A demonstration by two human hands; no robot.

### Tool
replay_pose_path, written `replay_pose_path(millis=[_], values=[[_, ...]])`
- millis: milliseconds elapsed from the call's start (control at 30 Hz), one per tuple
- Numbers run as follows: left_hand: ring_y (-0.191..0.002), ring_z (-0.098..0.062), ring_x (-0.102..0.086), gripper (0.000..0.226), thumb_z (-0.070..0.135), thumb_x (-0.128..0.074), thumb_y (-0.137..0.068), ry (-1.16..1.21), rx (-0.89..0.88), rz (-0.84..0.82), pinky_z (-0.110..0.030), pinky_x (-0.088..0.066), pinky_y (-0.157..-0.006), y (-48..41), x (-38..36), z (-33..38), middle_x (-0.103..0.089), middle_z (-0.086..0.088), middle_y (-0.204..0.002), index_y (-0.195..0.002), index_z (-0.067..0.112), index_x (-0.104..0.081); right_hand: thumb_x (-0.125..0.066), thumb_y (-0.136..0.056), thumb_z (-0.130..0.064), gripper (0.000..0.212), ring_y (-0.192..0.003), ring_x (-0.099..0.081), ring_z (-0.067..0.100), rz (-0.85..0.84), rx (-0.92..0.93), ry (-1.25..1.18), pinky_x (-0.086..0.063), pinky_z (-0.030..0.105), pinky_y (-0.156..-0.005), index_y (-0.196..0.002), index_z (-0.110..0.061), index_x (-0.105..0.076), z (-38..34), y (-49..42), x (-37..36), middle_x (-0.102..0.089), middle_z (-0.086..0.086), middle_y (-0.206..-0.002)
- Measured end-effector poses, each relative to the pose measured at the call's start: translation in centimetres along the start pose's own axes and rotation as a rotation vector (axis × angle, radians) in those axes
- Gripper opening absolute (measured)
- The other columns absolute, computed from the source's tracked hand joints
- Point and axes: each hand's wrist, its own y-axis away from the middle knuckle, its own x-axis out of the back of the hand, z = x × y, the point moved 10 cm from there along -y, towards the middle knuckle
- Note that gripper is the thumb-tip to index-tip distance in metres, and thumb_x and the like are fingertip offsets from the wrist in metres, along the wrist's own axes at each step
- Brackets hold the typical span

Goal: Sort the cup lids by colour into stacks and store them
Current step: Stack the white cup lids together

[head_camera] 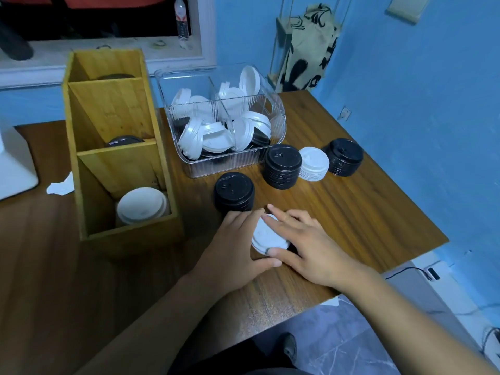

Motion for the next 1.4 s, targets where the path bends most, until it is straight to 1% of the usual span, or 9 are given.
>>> replay_pose_path(millis=[133, 333, 500, 667, 833, 967, 1067, 1200, 1400], values=[[-0.122, -0.005, -0.041, 0.086, 0.058, -0.08, -0.073, 0.032, 0.005, 0.017, -0.027, -0.042, -0.101, -0.1, 0.2, -0.3, -0.052, 0.017, -0.133, -0.145, 0.026, -0.045, -0.024, -0.103, -0.062, 0.058, -0.147, -0.017, 0.007, -0.01, 0.021, -0.022, -0.025, 0.038, -0.114, -0.159, -0.043, -0.02, 0.2, 0.5, -0.2, -0.008, -0.025, -0.166], [-0.122, -0.003, -0.04, 0.087, 0.06, -0.079, -0.072, 0.009, 0.01, 0.01, -0.022, -0.039, -0.099, 0.0, 0.0, -0.4, -0.051, 0.019, -0.134, -0.145, 0.029, -0.043, -0.051, -0.096, -0.06, 0.061, -0.143, -0.03, 0.008, 0.022, 0.019, -0.215, -0.034, 0.05, -0.114, -0.152, -0.041, -0.04, 0.7, 0.0, 0.5, -0.034, -0.026, -0.158], [-0.121, 0.001, -0.038, 0.082, 0.06, -0.077, -0.074, 0.005, 0.026, 0.018, -0.017, -0.036, -0.098, 0.0, 0.1, -0.7, -0.05, 0.021, -0.135, -0.144, 0.031, -0.045, -0.073, -0.089, -0.046, 0.06, -0.137, -0.039, 0.008, 0.039, -0.023, -0.339, -0.035, 0.036, -0.116, -0.144, -0.037, -0.052, 1.0, -0.5, 1.2, -0.047, -0.026, -0.148], [-0.124, -0.001, -0.037, 0.081, 0.058, -0.078, -0.076, -0.044, 0.039, 0.056, -0.016, -0.033, -0.099, 0.2, 0.8, -0.9, -0.051, 0.018, -0.136, -0.144, 0.027, -0.046, -0.071, -0.094, -0.032, 0.03, -0.098, -0.064, 0.008, 0.129, -0.075, -0.426, -0.051, 0.028, -0.087, -0.124, -0.033, -0.069, 1.6, -3.0, 5.6, -0.071, -0.015, -0.106], [-0.125, -0.003, -0.037, 0.077, 0.058, -0.076, -0.077, -0.052, 0.062, 0.085, -0.02, -0.038, -0.104, 0.1, 1.8, -1.8, -0.05, 0.02, -0.134, -0.142, 0.028, -0.048, -0.068, -0.097, -0.025, 0.013, -0.088, -0.068, 0.009, 0.331, -0.089, -0.305, -0.055, 0.027, -0.082, -0.108, -0.025, -0.074, 1.1, -8.8, 12.2, -0.073, -0.013, -0.096], [-0.128, -0.001, -0.034, 0.077, 0.055, -0.076, -0.077, -0.024, 0.075, 0.092, -0.016, -0.031, -0.104, 0.1, 1.9, -2.1, -0.048, 0.02, -0.136, -0.143, 0.028, -0.047, -0.066, -0.096, -0.024, 0.022, -0.089, -0.064, 0.013, 0.433, -0.087, -0.057, -0.053, 0.033, -0.087, -0.118, -0.023, -0.07, 0.2, -14.0, 15.4, -0.07, -0.008, -0.102], [-0.131, 0.0, -0.032, 0.076, 0.056, -0.074, -0.078, 0.008, 0.083, 0.089, -0.018, -0.031, -0.107, 0.0, 1.9, -2.4, -0.046, 0.022, -0.137, -0.143, 0.029, -0.046, -0.061, -0.098, -0.024, 0.035, -0.109, -0.064, 0.029, 0.365, -0.103, 0.18, -0.051, 0.04, -0.094, -0.132, -0.015, -0.063, 0.0, -17.6, 15.7, -0.069, 0.008, -0.123], [-0.132, -0.001, -0.033, 0.076, 0.058, -0.072, -0.078, 0.027, 0.077, 0.089, -0.023, -0.036, -0.109, -0.1, 1.9, -2.4, -0.046, 0.023, -0.138, -0.143, 0.029, -0.046, -0.051, -0.101, -0.035, 0.025, -0.09, -0.063, 0.038, 0.256, -0.199, 0.434, -0.048, 0.039, -0.065, -0.106, -0.014, -0.064, 1.2, -20.5, 15.1, -0.067, 0.014, -0.107], [-0.13, -0.004, -0.036, 0.073, 0.059, -0.07, -0.077, 0.031, 0.073, 0.104, -0.027, -0.039, -0.109, -0.2, 2.0, -2.5, -0.048, 0.022, -0.137, -0.14, 0.027, -0.049, -0.054, -0.099, -0.029, 0.019, -0.079, -0.054, 0.034, 0.206, -0.263, 0.466, -0.046, 0.039, -0.064, -0.108, -0.016, -0.064, 2.2, -21.4, 14.5, -0.065, 0.013, -0.103]])
